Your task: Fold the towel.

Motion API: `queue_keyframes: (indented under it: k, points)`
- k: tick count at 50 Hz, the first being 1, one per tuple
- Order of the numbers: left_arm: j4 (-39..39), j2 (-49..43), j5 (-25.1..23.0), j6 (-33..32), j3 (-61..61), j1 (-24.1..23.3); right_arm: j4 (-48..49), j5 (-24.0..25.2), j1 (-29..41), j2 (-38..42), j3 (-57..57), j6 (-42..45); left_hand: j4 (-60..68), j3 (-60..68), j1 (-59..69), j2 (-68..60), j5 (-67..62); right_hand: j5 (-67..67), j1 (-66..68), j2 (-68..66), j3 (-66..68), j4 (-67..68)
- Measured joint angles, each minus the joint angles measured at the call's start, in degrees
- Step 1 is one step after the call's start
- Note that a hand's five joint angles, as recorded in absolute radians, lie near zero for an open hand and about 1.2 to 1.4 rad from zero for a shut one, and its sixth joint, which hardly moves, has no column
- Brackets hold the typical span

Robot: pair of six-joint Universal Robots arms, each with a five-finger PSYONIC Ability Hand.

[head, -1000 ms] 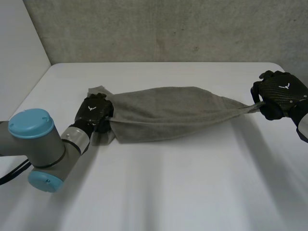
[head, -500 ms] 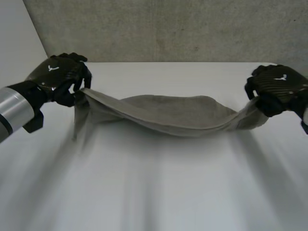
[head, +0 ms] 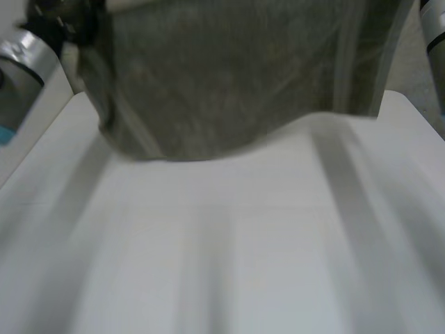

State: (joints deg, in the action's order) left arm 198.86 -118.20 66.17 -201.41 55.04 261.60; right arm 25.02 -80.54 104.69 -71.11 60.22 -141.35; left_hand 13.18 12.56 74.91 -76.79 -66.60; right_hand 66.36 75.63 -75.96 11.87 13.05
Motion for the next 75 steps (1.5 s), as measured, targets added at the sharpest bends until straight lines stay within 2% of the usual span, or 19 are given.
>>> queue_keyframes:
  k: [5, 12, 17, 23, 29, 33, 47, 54, 61, 75]
  points:
    - [5.81, 6.70, -0.49, 2.03, 4.93, 0.16, -2.24, 3.13, -0.71, -3.63, 5.26, -1.93, 0.00, 0.00, 0.00, -0.11, -0.32, 0.12, 0.00, 0.00, 0.00, 0.00]
    - [7.64, 9.03, -4.66, 1.75, 17.38, 0.64, -5.22, 8.71, -3.23, -6.38, 17.98, -2.49, 0.00, 0.00, 0.01, -0.12, -0.33, 0.13, 0.00, 0.00, 0.00, 0.00]
    - [7.45, 8.53, -7.35, -2.50, 29.07, 1.72, -5.93, 12.30, -6.59, -6.99, 28.29, -2.25, 0.00, 0.00, 0.00, -0.12, -0.33, 0.12, 0.00, 0.00, 0.00, 0.00]
    - [7.18, 7.23, -10.69, -12.78, 43.72, 3.24, -6.01, 17.44, -11.38, -6.82, 38.52, -1.88, 0.00, 0.00, 0.00, -0.13, -0.33, 0.13, 0.00, 0.00, 0.00, 0.00]
    - [6.85, 5.21, -11.55, -19.02, 50.18, 3.57, -7.36, 21.01, -14.36, -7.11, 43.29, -2.04, 0.00, 0.00, 0.00, -0.13, -0.33, 0.13, 0.00, 0.00, 0.00, 0.00]
    - [6.94, 4.23, -11.21, -19.79, 50.64, 3.62, -9.48, 21.84, -14.96, -7.69, 44.28, -2.34, 0.00, 0.00, 0.00, -0.13, -0.33, 0.12, 0.00, 0.00, 0.00, 0.00]
    - [10.11, -6.42, -4.84, -18.52, 44.89, 3.09, -12.33, 21.93, -14.41, -8.27, 44.61, -2.63, 0.00, 0.00, -0.35, 1.90, 1.63, 0.13, 0.00, 0.00, 0.00, 0.00]
    - [10.36, -7.63, -3.95, -17.15, 44.29, 2.97, -12.24, 21.52, -14.50, -8.29, 44.73, -2.66, 0.00, 0.00, -15.22, 17.18, 16.47, 0.13, 0.00, 0.00, 0.00, 0.00]
    - [10.13, -6.04, -4.07, -11.13, 44.51, 2.35, -12.79, 21.00, -15.23, -9.02, 43.96, -4.10, 0.00, 0.00, -24.70, 26.26, 26.37, 0.13, 0.00, 0.00, 0.00, 0.00]
    - [9.66, -2.29, -4.18, -0.56, 45.24, -1.63, -16.07, 21.68, -20.57, -12.54, 43.16, -8.71, 0.00, 0.00, -24.74, 26.45, 27.08, 0.13, 0.00, 0.00, 0.00, 0.00]
